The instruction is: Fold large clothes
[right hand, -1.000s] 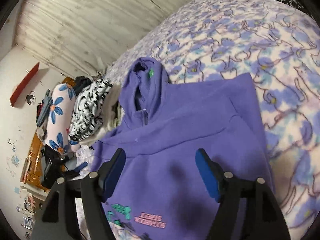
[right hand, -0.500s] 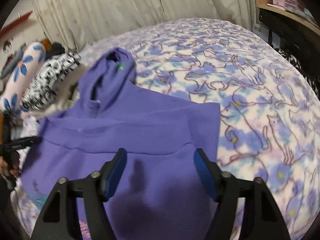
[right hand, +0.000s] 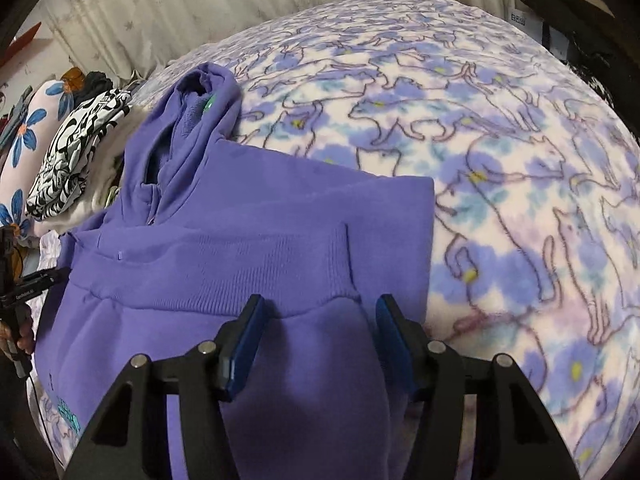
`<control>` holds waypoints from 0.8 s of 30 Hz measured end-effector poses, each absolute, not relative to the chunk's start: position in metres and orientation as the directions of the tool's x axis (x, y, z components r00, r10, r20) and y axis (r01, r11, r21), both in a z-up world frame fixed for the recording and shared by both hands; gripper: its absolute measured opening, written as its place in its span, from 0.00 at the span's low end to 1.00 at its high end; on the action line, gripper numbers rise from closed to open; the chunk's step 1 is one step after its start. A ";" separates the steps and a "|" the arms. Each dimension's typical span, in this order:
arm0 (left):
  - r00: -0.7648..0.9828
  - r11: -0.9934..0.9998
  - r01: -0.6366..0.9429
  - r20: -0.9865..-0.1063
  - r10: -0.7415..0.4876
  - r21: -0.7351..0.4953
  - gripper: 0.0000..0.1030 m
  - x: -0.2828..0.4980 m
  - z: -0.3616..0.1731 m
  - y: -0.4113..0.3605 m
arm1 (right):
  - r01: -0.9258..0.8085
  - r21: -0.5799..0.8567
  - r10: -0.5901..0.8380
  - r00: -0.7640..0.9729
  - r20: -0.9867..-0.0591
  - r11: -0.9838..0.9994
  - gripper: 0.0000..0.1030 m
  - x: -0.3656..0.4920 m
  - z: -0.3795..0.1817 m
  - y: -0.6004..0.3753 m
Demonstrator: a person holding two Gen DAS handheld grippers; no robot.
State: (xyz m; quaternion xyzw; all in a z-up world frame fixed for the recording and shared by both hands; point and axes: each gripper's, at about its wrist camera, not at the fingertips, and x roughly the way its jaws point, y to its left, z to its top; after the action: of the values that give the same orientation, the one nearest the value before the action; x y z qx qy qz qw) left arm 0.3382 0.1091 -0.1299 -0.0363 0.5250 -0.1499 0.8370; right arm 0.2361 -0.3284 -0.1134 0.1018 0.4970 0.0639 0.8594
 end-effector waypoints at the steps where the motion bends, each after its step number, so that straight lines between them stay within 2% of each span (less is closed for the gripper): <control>1: 0.402 0.952 0.202 -0.868 -0.293 -0.228 0.39 0.341 -0.131 0.109 | -0.010 0.231 0.205 0.496 -0.844 0.973 0.34 0.236 -0.114 -0.327; 2: 0.403 0.954 0.191 -0.868 -0.290 -0.230 0.39 0.343 -0.132 0.109 | -0.007 0.221 0.196 0.492 -0.849 0.975 0.20 0.235 -0.114 -0.326; 3: 0.410 0.957 0.181 -0.867 -0.282 -0.225 0.35 0.342 -0.132 0.108 | -0.007 0.213 0.188 0.494 -0.849 0.977 0.13 0.234 -0.113 -0.325; 6: 0.443 0.965 0.189 -0.861 -0.251 -0.184 0.14 0.333 -0.128 0.102 | -0.031 0.142 0.137 0.526 -0.839 0.989 0.10 0.223 -0.105 -0.315; 7: 0.461 0.968 0.197 -0.857 -0.231 -0.155 0.11 0.327 -0.124 0.099 | -0.035 0.121 0.120 0.544 -0.831 0.992 0.09 0.217 -0.101 -0.311; 10: 0.518 0.977 0.204 -0.840 -0.164 -0.065 0.10 0.309 -0.111 0.089 | -0.025 0.106 0.100 0.609 -0.787 0.994 0.09 0.198 -0.084 -0.307; 13: 0.599 0.981 0.195 -0.791 -0.123 -0.004 0.10 0.291 -0.086 0.085 | 0.012 0.153 0.103 0.684 -0.722 0.988 0.08 0.180 -0.058 -0.315; 19: 0.678 0.990 0.129 -0.725 -0.124 -0.048 0.10 0.298 -0.041 0.093 | 0.078 0.222 0.077 0.786 -0.613 0.972 0.08 0.181 -0.012 -0.333; 24: 0.659 0.988 0.053 -0.738 -0.142 -0.144 0.10 0.339 -0.051 0.103 | 0.118 0.219 0.044 0.786 -0.616 0.969 0.08 0.224 -0.023 -0.331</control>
State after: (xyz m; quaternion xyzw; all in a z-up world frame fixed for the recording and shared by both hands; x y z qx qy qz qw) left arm 0.3386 0.1032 -0.0509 -0.0548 0.4091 -0.0537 0.9092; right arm 0.2239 -0.3305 -0.0228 0.1237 0.3264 -0.0198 0.9369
